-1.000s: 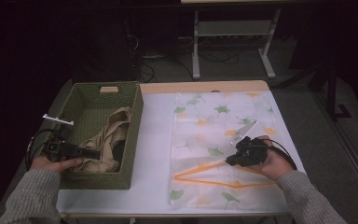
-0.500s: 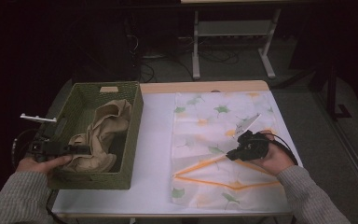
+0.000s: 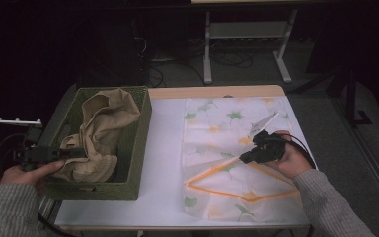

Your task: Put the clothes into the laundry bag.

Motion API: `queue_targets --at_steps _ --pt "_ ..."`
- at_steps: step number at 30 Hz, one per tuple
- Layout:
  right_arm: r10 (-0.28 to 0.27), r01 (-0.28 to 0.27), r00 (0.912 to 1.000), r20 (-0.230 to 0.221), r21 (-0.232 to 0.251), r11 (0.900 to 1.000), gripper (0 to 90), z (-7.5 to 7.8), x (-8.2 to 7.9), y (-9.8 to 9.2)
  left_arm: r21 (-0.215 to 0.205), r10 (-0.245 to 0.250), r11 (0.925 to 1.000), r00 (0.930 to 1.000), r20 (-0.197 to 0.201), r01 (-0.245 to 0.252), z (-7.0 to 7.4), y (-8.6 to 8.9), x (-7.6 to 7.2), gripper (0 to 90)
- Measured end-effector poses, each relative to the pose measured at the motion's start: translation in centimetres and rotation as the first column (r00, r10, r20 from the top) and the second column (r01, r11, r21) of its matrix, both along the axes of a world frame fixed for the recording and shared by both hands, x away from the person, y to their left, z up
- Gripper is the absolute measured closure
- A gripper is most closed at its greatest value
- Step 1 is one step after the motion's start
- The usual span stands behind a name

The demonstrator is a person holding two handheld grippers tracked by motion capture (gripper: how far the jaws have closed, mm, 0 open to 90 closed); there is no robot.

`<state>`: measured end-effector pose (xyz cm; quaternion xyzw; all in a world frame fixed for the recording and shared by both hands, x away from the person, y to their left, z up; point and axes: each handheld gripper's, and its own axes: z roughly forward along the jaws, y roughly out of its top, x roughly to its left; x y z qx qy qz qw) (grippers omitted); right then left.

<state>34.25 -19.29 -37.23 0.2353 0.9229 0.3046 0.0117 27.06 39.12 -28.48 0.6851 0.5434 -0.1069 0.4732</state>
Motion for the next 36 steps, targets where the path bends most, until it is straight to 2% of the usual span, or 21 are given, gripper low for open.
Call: queue_targets --at_steps 3,6,12,17,20,25,27,30,36 --pt "-0.007 0.007 1.0000 -0.001 0.012 1.000 87.4 0.3 0.3 -0.1 0.005 -0.002 1.0000 0.9999 0.012 0.002 0.6 -0.1 -0.2 80.1" --pt "-0.012 0.012 0.9999 0.008 0.025 1.000 87.4 0.6 0.8 -0.2 -0.009 -0.002 1.0000 0.9997 0.024 0.002 1.1 -0.3 -0.2 80.1" --pt "-0.018 0.018 0.9998 -0.005 0.047 0.999 87.3 1.2 1.4 -0.4 -0.018 -0.022 0.9996 0.9989 0.041 0.022 2.1 -1.2 0.0 80.1" --pt "-0.024 0.025 0.9994 -0.025 0.053 0.998 87.4 1.1 1.8 -0.6 -0.037 -0.058 0.9975 0.9961 0.067 0.061 3.1 -2.6 0.2 80.1" --pt "-0.020 0.022 0.9993 -0.030 0.059 0.998 87.4 0.9 2.0 -0.6 -0.040 -0.077 0.9960 0.9943 0.074 0.080 3.2 -3.5 0.3 80.2" --pt "-0.011 0.014 0.9992 -0.039 0.056 0.998 87.4 1.1 2.5 -0.7 -0.039 -0.119 0.9918 0.9899 0.078 0.122 3.3 -5.4 0.8 80.1" --pt "-0.007 0.009 0.9995 -0.030 0.051 0.999 87.4 1.6 2.8 -0.6 -0.047 -0.132 0.9895 0.9878 0.083 0.136 3.5 -6.1 1.1 80.2" --pt "-0.009 0.011 0.9997 -0.024 0.068 0.998 87.4 2.3 3.2 -0.7 -0.048 -0.156 0.9859 0.9842 0.083 0.160 3.6 -7.4 1.4 80.2" --pt "-0.017 0.019 0.9991 -0.039 0.064 0.998 87.4 2.0 3.9 -0.6 -0.052 -0.213 0.9745 0.9735 0.082 0.218 2.9 -10.2 1.7 80.3"
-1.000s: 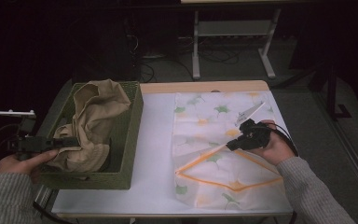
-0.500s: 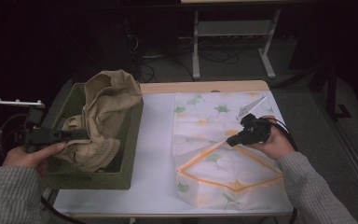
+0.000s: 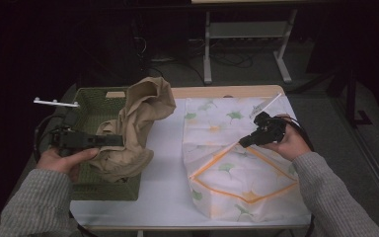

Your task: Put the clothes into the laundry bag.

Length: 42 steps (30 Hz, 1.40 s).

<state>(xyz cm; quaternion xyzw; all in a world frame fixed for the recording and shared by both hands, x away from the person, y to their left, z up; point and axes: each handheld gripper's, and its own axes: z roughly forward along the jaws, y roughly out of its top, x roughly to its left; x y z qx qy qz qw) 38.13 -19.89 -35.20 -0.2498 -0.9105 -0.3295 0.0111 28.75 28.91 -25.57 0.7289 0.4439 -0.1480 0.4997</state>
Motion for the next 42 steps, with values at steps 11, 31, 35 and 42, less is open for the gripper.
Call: queue_targets --at_steps 11,31,35,42 --pt "-0.001 0.001 1.0000 -0.004 0.009 1.000 87.4 0.0 0.1 0.1 0.015 -0.091 0.9958 0.9958 0.012 0.091 0.7 -3.8 0.3 80.9" --pt "-0.022 0.023 0.9995 -0.021 0.035 0.999 87.4 0.1 0.7 -0.6 -0.065 -0.306 0.9479 0.9479 0.089 0.312 3.9 -12.4 -0.3 81.0" --pt "-0.021 0.022 0.9996 -0.016 0.043 0.999 87.4 0.1 0.6 -0.8 -0.055 -0.374 0.9240 0.9244 0.074 0.378 2.9 -13.8 -1.1 81.0" --pt "-0.032 0.032 0.9994 -0.015 0.056 0.998 87.4 0.3 0.4 -1.3 -0.012 -0.427 0.9042 0.9035 -0.035 0.427 -2.6 -14.5 -2.6 81.0"
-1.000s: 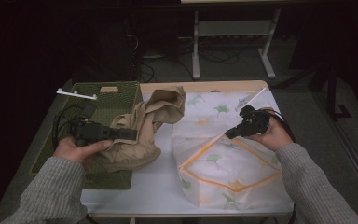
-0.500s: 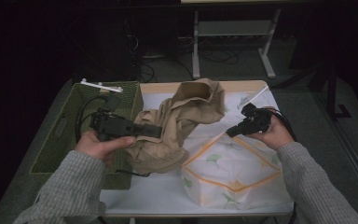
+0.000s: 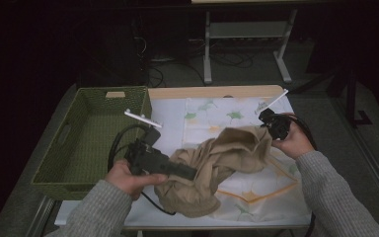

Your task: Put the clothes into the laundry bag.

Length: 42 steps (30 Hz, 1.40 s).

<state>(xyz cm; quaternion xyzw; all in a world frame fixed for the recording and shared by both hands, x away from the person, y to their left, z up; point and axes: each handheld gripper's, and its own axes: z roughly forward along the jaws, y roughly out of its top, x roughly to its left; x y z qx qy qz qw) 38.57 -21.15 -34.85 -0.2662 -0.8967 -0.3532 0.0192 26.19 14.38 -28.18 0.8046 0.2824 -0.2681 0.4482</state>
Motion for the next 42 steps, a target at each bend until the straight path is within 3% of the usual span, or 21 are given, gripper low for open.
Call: queue_targets --at_steps 5,10,15,16,18,20,21,24,25,27,28,30,31,33,35,36,37,38,39,40,42 --pt "0.010 -0.010 0.9999 0.001 0.002 1.000 87.4 0.1 -0.3 0.5 0.066 -0.013 0.9977 0.9988 -0.048 0.016 -3.2 -0.3 -0.4 81.0" --pt "0.028 -0.028 0.9996 0.003 0.009 1.000 87.4 0.3 -0.6 1.2 0.169 0.012 0.9856 0.9946 -0.103 0.006 -6.6 -0.9 -0.2 80.9" --pt "0.046 -0.046 0.9989 0.008 0.013 0.999 87.4 0.5 -1.0 1.8 0.133 0.030 0.9911 0.9873 -0.156 -0.010 -8.5 -1.5 0.5 80.9" --pt "0.051 -0.051 0.9987 0.005 0.024 0.998 87.4 0.7 -1.1 1.9 0.114 0.011 0.9935 0.9868 -0.162 0.007 -8.6 -2.7 0.7 80.9" --pt "0.053 -0.054 0.9986 0.007 0.025 0.998 87.4 0.7 -1.2 1.9 0.103 0.001 0.9945 0.9870 -0.161 0.016 -8.4 -3.0 0.8 80.9" --pt "0.051 -0.051 0.9987 0.006 0.038 0.998 87.5 1.0 -1.4 1.9 0.086 -0.005 0.9962 0.9909 -0.134 0.017 -7.3 -3.7 1.1 80.9" --pt "0.052 -0.053 0.9986 0.008 0.046 0.998 87.6 1.1 -1.5 1.8 0.073 -0.009 0.9972 0.9938 -0.111 0.017 -5.8 -4.4 1.4 81.0" --pt "0.052 -0.053 0.9986 0.008 0.059 0.997 87.6 1.3 -1.6 1.8 0.082 -0.003 0.9966 0.9951 -0.099 0.011 -5.2 -4.8 1.8 80.9" --pt "0.057 -0.058 0.9983 0.010 0.070 0.996 87.8 1.5 -1.7 1.7 0.117 0.019 0.9931 0.9940 -0.108 -0.006 -5.7 -5.5 2.3 80.9" --pt "0.063 -0.063 0.9980 0.011 0.080 0.995 88.0 1.6 -1.8 1.7 0.133 0.027 0.9911 0.9929 -0.116 -0.011 -6.4 -5.7 2.7 80.9" --pt "0.063 -0.063 0.9980 0.011 0.081 0.995 88.0 1.7 -1.9 1.7 0.154 0.048 0.9878 0.9867 -0.155 -0.023 -8.4 -5.9 3.3 80.9" --pt "0.068 -0.069 0.9976 0.009 0.082 0.994 88.1 1.7 -2.0 1.7 0.156 0.056 0.9874 0.9827 -0.177 -0.028 -9.4 -5.9 3.5 80.9" --pt "0.076 -0.077 0.9970 0.010 0.085 0.993 88.3 1.9 -2.2 1.9 0.161 0.105 0.9844 0.9726 -0.208 -0.072 -11.3 -5.8 4.0 80.9" --pt "0.084 -0.084 0.9964 0.012 0.090 0.992 88.3 2.0 -2.3 2.0 0.164 0.131 0.9817 0.9690 -0.210 -0.097 -12.0 -5.7 4.1 80.9" --pt "0.108 -0.109 0.9940 0.014 0.090 0.990 88.3 2.4 -2.8 2.6 0.110 0.168 0.9830 0.9616 -0.217 -0.147 -12.6 -5.6 4.5 80.9" --pt "0.108 -0.109 0.9940 0.014 0.090 0.990 88.3 2.4 -2.8 2.6 0.110 0.168 0.9830 0.9616 -0.217 -0.147 -12.6 -5.6 4.5 81.0" --pt "0.118 -0.119 0.9928 0.017 0.085 0.989 88.3 2.6 -3.0 2.8 0.052 0.159 0.9871 0.9641 -0.213 -0.152 -11.9 -5.7 4.6 81.0" --pt "0.118 -0.119 0.9928 0.017 0.085 0.989 88.3 2.6 -3.0 2.8 0.052 0.159 0.9871 0.9641 -0.213 -0.152 -11.9 -5.7 4.6 81.0" --pt "0.124 -0.126 0.9920 0.022 0.090 0.988 88.3 2.9 -3.1 3.0 0.018 0.154 0.9880 0.9675 -0.201 -0.153 -10.5 -5.8 4.6 81.0" --pt "0.130 -0.132 0.9911 0.026 0.093 0.987 88.3 3.0 -3.1 3.1 0.009 0.145 0.9892 0.9726 -0.181 -0.146 -9.7 -5.9 4.6 81.0" --pt "0.133 -0.135 0.9907 0.030 0.105 0.985 88.3 3.3 -3.2 3.2 0.001 0.149 0.9886 0.9740 -0.171 -0.151 -9.0 -6.0 4.7 81.0"
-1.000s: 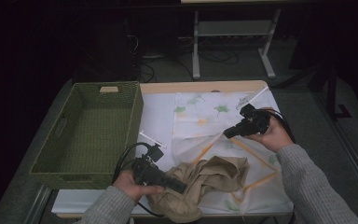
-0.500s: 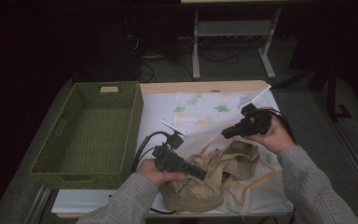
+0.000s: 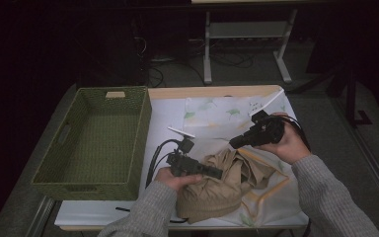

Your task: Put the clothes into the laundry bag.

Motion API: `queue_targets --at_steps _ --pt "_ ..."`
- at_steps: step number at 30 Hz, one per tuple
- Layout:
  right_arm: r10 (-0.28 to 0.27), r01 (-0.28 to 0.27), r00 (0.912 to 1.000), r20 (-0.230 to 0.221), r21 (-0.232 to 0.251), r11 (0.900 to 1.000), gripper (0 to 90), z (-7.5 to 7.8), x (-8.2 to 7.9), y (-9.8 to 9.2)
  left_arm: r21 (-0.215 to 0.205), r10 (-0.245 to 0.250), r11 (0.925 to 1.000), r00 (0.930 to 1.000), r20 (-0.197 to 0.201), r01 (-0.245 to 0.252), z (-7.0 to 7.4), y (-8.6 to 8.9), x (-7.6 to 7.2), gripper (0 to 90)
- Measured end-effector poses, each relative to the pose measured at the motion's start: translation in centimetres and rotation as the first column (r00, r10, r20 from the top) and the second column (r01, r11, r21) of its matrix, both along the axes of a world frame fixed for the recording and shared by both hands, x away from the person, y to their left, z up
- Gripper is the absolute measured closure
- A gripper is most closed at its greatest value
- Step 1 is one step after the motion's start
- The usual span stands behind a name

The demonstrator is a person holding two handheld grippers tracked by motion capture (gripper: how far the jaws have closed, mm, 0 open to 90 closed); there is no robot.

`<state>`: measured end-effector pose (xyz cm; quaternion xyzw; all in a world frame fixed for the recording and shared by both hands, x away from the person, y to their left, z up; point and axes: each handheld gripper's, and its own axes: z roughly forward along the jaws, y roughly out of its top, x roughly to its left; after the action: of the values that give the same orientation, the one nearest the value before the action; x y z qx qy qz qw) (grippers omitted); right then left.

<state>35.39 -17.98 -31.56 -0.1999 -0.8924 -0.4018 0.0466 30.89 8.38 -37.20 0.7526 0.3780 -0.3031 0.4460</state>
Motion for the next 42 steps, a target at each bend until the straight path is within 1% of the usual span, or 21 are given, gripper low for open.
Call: queue_targets --at_steps 2,4,5,8,9,13,18,22,23,28,30,32,33,34,35,36,37,38,39,40,42 --pt "-0.003 0.002 1.0000 0.002 0.012 1.000 88.4 0.3 -0.1 0.1 -0.012 0.029 0.9995 0.9994 0.020 -0.029 0.7 0.0 0.4 81.0" --pt "-0.001 0.001 1.0000 -0.001 0.020 1.000 88.4 0.5 -0.1 0.1 0.044 0.063 0.9970 0.9979 0.014 -0.064 -0.1 -0.3 1.0 81.0" --pt "-0.001 0.001 1.0000 -0.001 0.020 1.000 88.4 0.5 -0.1 0.1 0.044 0.063 0.9970 0.9979 0.014 -0.064 -0.1 -0.3 1.0 80.9" --pt "0.006 -0.006 0.9999 -0.013 0.002 1.000 88.5 0.2 -0.1 0.3 0.053 0.126 0.9908 0.9919 -0.020 -0.124 -2.3 -0.8 1.5 80.4" --pt "0.010 -0.010 0.9998 -0.016 0.001 1.000 88.4 0.1 -0.1 0.4 0.082 0.147 0.9862 0.9884 -0.038 -0.144 -3.7 -1.3 1.6 80.0" --pt "0.014 -0.015 0.9995 -0.027 -0.027 1.000 88.4 -0.3 -0.2 0.9 0.093 0.176 0.9808 0.9837 -0.038 -0.172 -4.7 -1.7 1.6 77.8" --pt "0.011 -0.012 0.9997 -0.023 -0.045 0.999 88.4 -0.5 -0.1 1.0 0.106 0.174 0.9793 0.9846 -0.011 -0.172 -3.8 -1.0 1.1 67.7" --pt "-0.006 0.004 0.9995 -0.032 -0.050 0.999 88.4 -1.0 -0.1 0.8 0.130 0.173 0.9762 0.9848 0.016 -0.174 -2.8 0.3 0.2 46.9" --pt "-0.014 0.012 0.9992 -0.038 -0.049 0.999 88.4 -1.3 0.0 0.5 0.124 0.128 0.9842 0.9918 -0.006 -0.126 -2.5 0.9 -0.5 42.4" --pt "-0.027 0.024 0.9988 -0.041 -0.054 0.998 88.4 -1.6 0.0 0.2 0.139 0.081 0.9869 0.9966 0.016 -0.082 -2.4 1.9 -1.6 33.8" --pt "-0.027 0.025 0.9990 -0.036 -0.052 0.998 88.4 -1.5 0.0 0.2 0.174 0.041 0.9838 0.9992 0.003 -0.041 -3.0 1.7 -2.0 32.6" --pt "-0.027 0.025 0.9989 -0.038 -0.053 0.998 88.4 -1.5 0.0 0.2 0.190 0.037 0.9810 0.9992 0.012 -0.039 -3.2 1.5 -2.0 36.3" --pt "-0.021 0.019 0.9991 -0.037 -0.055 0.998 88.4 -1.6 0.0 0.4 0.222 0.028 0.9745 0.9993 0.025 -0.033 -3.8 0.9 -1.9 42.0" --pt "-0.021 0.019 0.9991 -0.037 -0.055 0.998 88.4 -1.6 0.0 0.4 0.222 0.028 0.9745 0.9993 0.025 -0.033 -3.8 0.9 -1.9 48.2" --pt "-0.014 0.012 0.9992 -0.037 -0.060 0.998 88.4 -1.6 -0.1 0.7 0.213 0.013 0.9767 0.9988 0.048 -0.022 -4.1 0.4 -1.9 65.5" --pt "-0.014 0.012 0.9992 -0.037 -0.060 0.998 88.4 -1.6 -0.1 0.7 0.213 0.013 0.9767 0.9988 0.048 -0.022 -4.1 0.4 -1.9 75.6" --pt "-0.011 0.008 0.9992 -0.038 -0.059 0.998 88.4 -1.6 -0.1 0.8 0.213 0.010 0.9769 0.9981 0.062 -0.023 -4.4 0.0 -1.8 75.6" --pt "-0.006 0.003 0.9993 -0.036 -0.060 0.998 88.4 -1.6 -0.2 1.0 0.211 0.010 0.9773 0.9983 0.058 -0.022 -4.5 -0.3 -1.7 84.0" --pt "-0.002 0.000 0.9994 -0.035 -0.058 0.998 88.4 -1.5 -0.4 1.1 0.171 0.021 0.9848 0.9988 0.043 -0.028 -4.7 -0.7 -1.4 86.1" --pt "-0.002 0.000 0.9994 -0.035 -0.058 0.998 88.4 -1.5 -0.4 1.1 0.171 0.021 0.9848 0.9988 0.043 -0.028 -4.7 -0.7 -1.4 86.5" --pt "0.003 -0.004 0.9996 -0.028 -0.049 0.999 88.4 -1.2 -0.7 1.2 0.098 0.029 0.9947 0.9992 0.027 -0.031 -4.2 -1.2 -1.1 86.7"
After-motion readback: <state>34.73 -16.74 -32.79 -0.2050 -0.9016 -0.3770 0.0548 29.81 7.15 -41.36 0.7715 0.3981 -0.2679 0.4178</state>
